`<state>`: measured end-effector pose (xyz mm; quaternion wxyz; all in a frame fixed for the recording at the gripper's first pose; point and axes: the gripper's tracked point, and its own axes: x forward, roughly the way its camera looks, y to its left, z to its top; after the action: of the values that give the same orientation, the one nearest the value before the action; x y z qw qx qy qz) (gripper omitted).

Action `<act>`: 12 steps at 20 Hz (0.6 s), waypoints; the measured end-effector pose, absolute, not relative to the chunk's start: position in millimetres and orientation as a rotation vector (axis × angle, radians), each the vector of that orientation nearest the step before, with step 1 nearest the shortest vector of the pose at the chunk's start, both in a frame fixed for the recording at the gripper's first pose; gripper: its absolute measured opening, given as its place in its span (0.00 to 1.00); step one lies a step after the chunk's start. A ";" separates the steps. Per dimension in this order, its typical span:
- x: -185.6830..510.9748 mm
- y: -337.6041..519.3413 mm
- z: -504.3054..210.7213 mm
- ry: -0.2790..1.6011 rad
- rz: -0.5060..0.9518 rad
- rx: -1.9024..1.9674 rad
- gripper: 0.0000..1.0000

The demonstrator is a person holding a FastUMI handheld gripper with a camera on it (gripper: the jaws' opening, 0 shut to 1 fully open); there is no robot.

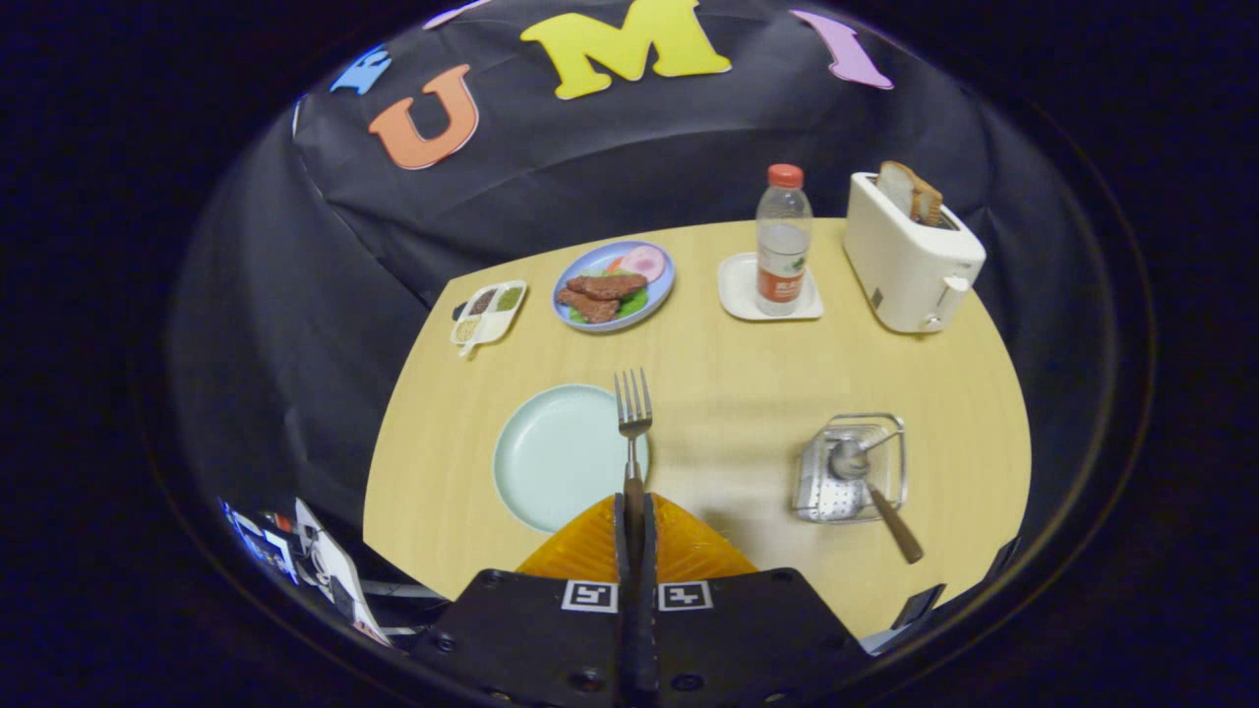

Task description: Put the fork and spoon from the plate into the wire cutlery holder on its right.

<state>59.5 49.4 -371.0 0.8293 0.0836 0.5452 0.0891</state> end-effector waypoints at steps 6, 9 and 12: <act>58.3 -36.1 -356.0 1.156 0.106 0.208 0.00; 39.8 -61.7 -355.7 1.235 0.060 0.266 0.01; 23.5 -76.0 -358.7 1.322 0.024 0.338 0.01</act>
<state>23.5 -76.0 -358.7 0.7762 0.1563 0.6107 0.0109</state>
